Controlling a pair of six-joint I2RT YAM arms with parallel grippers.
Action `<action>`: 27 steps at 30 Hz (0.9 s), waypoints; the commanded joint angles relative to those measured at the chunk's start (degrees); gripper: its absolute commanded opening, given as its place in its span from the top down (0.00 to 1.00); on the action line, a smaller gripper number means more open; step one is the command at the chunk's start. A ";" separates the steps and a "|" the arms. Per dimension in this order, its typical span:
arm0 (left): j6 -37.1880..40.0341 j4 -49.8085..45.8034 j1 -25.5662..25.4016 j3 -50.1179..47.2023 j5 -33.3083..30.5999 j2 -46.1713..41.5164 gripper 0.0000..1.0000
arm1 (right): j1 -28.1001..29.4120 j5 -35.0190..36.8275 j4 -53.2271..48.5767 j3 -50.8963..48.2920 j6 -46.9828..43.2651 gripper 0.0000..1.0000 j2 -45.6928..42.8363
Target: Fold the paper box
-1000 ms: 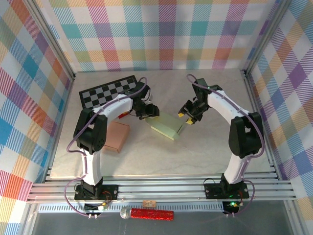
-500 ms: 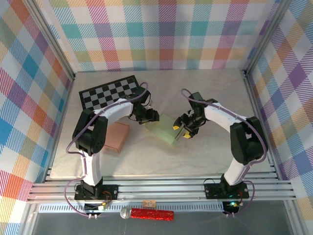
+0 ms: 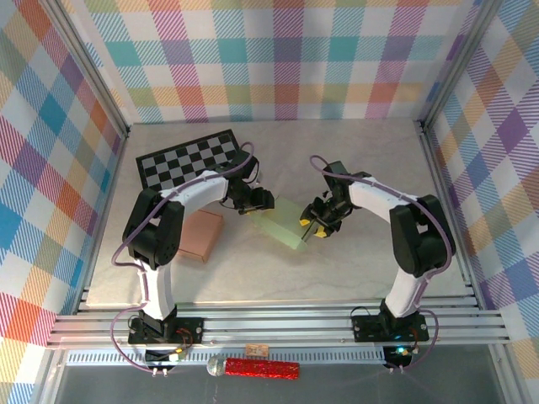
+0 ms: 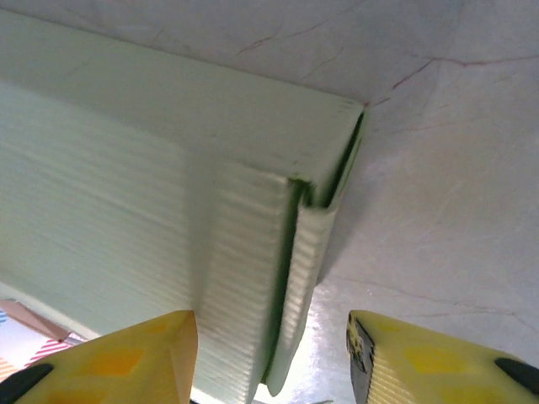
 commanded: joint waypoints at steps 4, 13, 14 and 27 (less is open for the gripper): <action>1.91 -4.84 -0.62 0.30 -2.25 -4.42 0.41 | -0.19 3.37 -3.35 2.25 -4.01 0.52 2.48; 1.44 -3.02 -0.19 -0.27 1.49 -5.85 0.41 | -0.92 5.15 -5.31 9.10 -14.62 0.60 5.77; 1.12 -2.44 -0.18 -0.35 2.08 -5.59 0.42 | -1.05 5.12 -5.90 10.31 -16.20 0.61 6.47; -3.51 1.63 0.85 -4.06 4.93 -3.17 0.57 | -4.93 0.52 -4.22 11.55 -20.41 0.50 3.18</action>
